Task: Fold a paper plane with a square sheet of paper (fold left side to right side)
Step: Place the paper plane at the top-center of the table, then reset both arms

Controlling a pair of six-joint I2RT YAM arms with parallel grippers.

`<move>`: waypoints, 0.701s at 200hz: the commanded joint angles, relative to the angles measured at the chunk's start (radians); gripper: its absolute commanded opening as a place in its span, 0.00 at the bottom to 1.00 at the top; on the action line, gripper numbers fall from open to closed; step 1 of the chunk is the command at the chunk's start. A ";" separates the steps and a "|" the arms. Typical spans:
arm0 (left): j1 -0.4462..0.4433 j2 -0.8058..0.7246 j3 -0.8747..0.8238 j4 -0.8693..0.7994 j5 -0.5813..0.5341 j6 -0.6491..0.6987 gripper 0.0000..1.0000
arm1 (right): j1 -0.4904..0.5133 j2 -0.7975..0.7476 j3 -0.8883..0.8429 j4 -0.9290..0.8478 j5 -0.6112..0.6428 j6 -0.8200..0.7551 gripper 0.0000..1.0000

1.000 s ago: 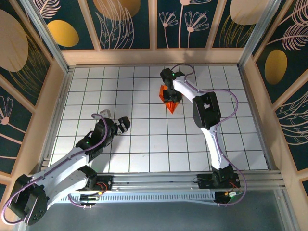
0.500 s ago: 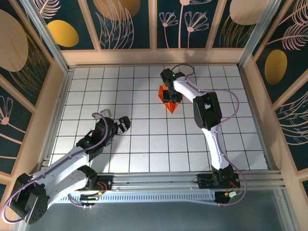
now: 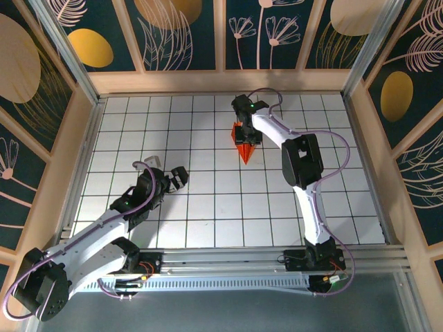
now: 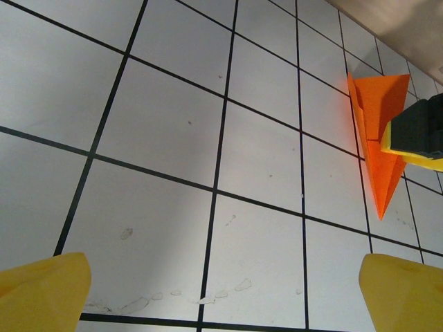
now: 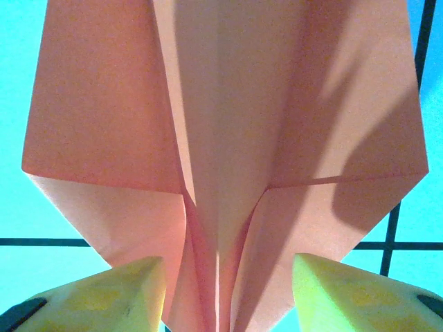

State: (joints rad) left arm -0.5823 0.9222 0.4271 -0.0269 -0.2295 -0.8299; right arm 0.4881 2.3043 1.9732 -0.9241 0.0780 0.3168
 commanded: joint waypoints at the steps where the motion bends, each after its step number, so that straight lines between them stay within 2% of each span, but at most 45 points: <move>1: 0.006 0.007 0.034 0.005 0.010 0.016 0.99 | 0.015 -0.060 -0.015 -0.018 0.007 0.008 0.51; 27: 0.006 0.009 0.041 0.007 0.004 0.020 0.99 | 0.027 -0.099 -0.024 -0.024 0.020 0.010 0.53; 66: 0.006 0.015 0.053 0.007 -0.027 0.023 0.99 | 0.052 -0.220 -0.114 0.003 0.047 0.005 0.63; 112: 0.007 0.030 0.077 -0.013 -0.114 0.042 0.99 | 0.045 -0.528 -0.431 0.137 0.120 -0.007 0.78; 140: 0.014 0.034 0.100 -0.019 -0.180 0.071 0.99 | 0.027 -0.748 -0.671 0.307 0.125 -0.019 0.87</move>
State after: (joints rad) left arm -0.5800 0.9550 0.4843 -0.0299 -0.3206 -0.8005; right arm 0.5331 1.7157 1.4555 -0.7723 0.1570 0.3103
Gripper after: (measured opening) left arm 0.988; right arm 0.844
